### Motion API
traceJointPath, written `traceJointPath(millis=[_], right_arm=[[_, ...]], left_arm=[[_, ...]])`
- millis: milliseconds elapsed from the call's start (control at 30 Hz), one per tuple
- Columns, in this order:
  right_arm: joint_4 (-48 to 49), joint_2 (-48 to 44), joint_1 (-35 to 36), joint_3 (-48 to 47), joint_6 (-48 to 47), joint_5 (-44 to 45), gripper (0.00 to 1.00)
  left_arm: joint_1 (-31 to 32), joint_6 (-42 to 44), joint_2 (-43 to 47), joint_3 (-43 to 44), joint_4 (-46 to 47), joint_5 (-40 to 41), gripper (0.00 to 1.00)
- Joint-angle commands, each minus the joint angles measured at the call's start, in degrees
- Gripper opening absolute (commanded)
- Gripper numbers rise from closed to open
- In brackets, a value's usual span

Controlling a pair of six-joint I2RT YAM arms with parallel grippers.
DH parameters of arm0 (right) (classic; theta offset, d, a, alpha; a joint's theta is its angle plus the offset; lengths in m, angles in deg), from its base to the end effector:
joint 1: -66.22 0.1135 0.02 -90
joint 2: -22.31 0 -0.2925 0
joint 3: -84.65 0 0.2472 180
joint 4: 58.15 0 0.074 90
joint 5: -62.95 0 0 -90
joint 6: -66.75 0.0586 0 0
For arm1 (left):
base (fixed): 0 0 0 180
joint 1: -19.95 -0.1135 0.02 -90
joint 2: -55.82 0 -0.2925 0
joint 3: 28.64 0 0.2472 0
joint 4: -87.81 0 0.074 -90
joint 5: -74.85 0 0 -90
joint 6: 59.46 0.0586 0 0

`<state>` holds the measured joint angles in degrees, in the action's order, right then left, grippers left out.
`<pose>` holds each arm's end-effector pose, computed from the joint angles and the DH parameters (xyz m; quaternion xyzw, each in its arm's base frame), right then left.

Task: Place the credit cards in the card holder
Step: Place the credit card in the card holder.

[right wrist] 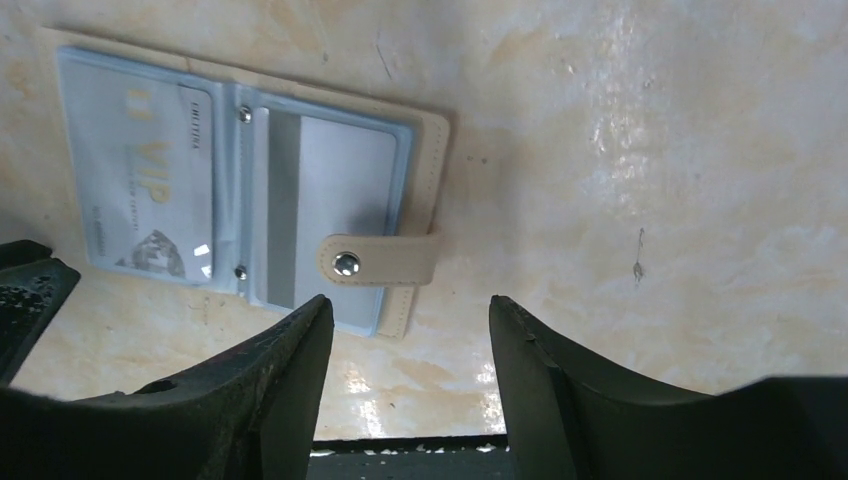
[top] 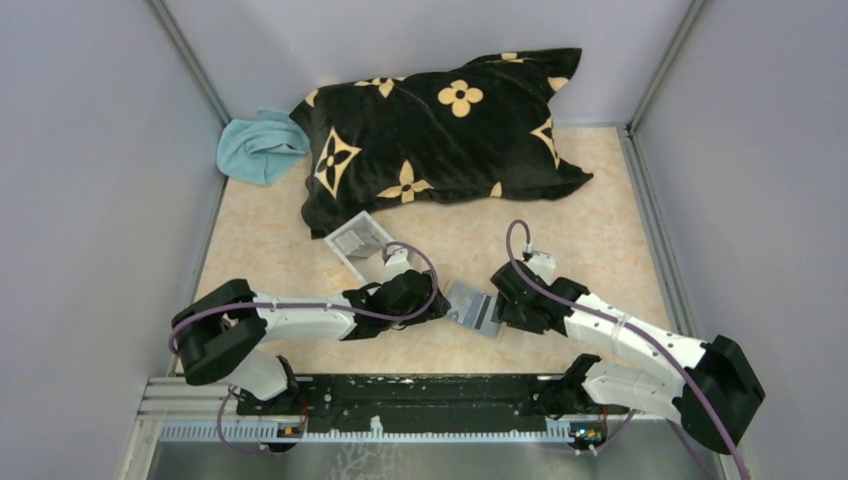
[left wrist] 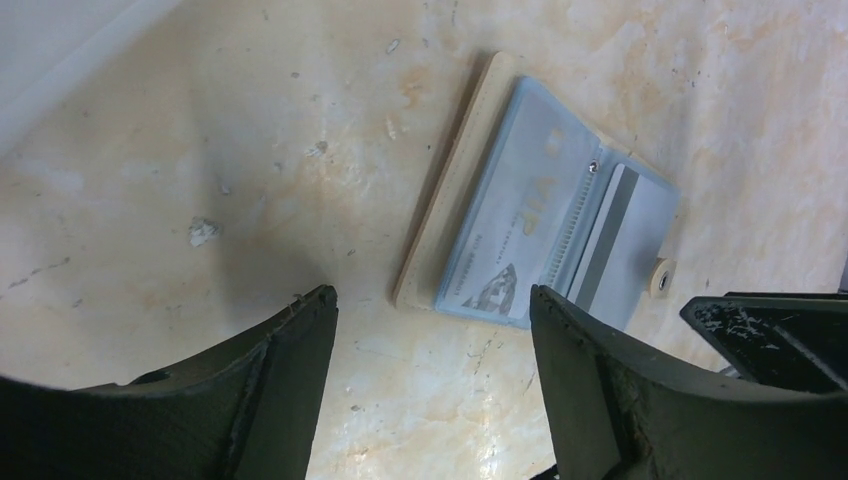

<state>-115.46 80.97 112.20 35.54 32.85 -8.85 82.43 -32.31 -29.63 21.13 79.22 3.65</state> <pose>0.1262 0.1042 0.2031 0.1169 0.9608 0.0566 0.2450 0.1509 -0.2487 0.1705 -0.0664 0.9088 -0.2714 0.3097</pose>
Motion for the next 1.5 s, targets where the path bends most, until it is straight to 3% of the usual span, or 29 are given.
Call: traceJointPath(millis=[0, 267, 800, 1133, 1467], right_arm=[[2.8, -2.7, 0.7, 3.0, 4.0, -2.4, 0.6], [7.5, -6.0, 0.7, 8.2, 6.9, -4.5, 0.6], [16.4, -4.5, 0.7, 14.6, 10.7, -5.3, 0.6], [18.2, -15.0, 0.7, 15.0, 9.4, -3.4, 0.58], [17.8, -14.4, 0.7, 10.5, 6.8, -3.2, 0.57]], left_arm=[[-0.2, 3.7, -2.9, 3.0, -3.7, -2.7, 0.77], [-0.2, 6.8, -9.4, 10.0, -12.1, -4.1, 0.73], [-0.4, 8.3, -13.7, 11.0, -13.0, -7.2, 0.45], [-0.5, 8.9, -14.6, 10.7, -13.7, -9.4, 0.4], [-0.4, 9.0, -15.9, 11.3, -13.8, -11.4, 0.38]])
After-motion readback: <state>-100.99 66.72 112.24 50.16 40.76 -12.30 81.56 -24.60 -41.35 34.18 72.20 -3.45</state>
